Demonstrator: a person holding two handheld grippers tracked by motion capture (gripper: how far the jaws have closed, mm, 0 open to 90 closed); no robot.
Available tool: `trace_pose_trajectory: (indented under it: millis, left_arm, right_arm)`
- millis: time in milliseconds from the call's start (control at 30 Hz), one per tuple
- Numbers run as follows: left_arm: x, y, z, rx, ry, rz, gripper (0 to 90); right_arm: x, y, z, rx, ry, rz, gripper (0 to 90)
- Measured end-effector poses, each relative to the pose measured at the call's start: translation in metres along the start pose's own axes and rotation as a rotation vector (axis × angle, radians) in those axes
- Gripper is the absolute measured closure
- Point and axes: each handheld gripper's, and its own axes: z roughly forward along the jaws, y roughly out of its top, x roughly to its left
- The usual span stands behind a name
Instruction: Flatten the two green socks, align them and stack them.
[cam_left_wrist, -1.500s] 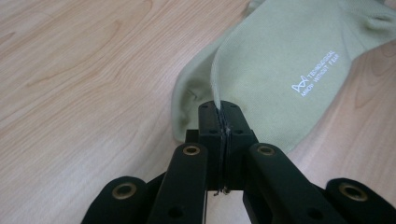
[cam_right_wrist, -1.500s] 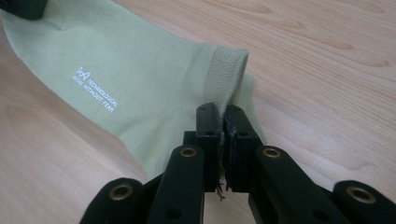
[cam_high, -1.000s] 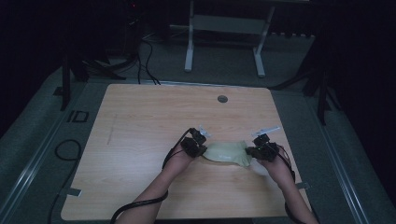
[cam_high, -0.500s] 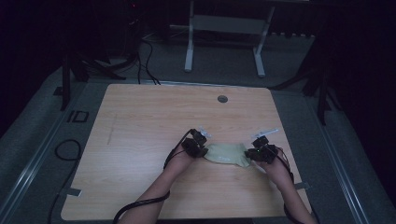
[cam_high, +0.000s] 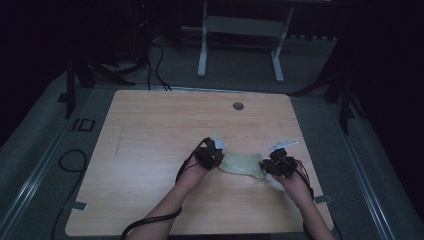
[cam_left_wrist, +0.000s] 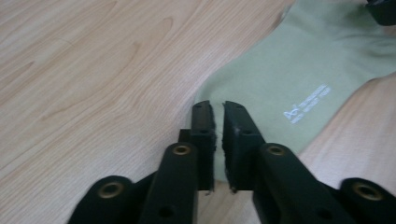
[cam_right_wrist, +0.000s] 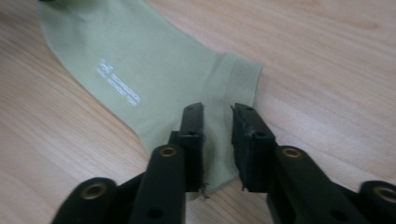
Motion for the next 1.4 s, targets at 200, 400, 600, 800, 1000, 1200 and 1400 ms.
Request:
trace_pose_trajectory:
  millis: [200,400,600,800,1000,1200,1400]
  left_arm:
    - [0.004,-0.01,0.012,0.043,-0.021,-0.049,84.9]
    - [0.005,-0.014,0.009,0.045,-0.012,-0.069,84.7]
    - [0.009,-0.026,-0.001,0.047,-0.022,-0.093,84.6]
    - [0.017,-0.029,-0.003,0.043,-0.036,-0.113,84.1]
    - [0.014,-0.027,-0.006,0.017,-0.057,-0.104,67.6]
    - [0.014,-0.021,-0.019,-0.02,-0.088,-0.117,36.5]
    - [0.017,-0.028,-0.023,-0.007,-0.115,-0.122,15.1]
  right_arm:
    - [-0.002,-0.006,0.014,0.049,-0.032,-0.004,77.8]
    - [-0.002,0.0,0.022,0.042,-0.05,-0.017,77.1]
    - [0.003,0.013,0.031,0.054,-0.049,-0.031,77.6]
    - [0.007,0.022,0.037,0.05,-0.047,-0.034,77.4]
    - [0.005,0.022,0.034,0.037,-0.021,-0.012,71.2]
    - [0.009,0.021,0.024,-0.018,0.012,-0.047,46.7]
    - [0.013,0.016,0.018,-0.032,0.053,-0.047,28.7]
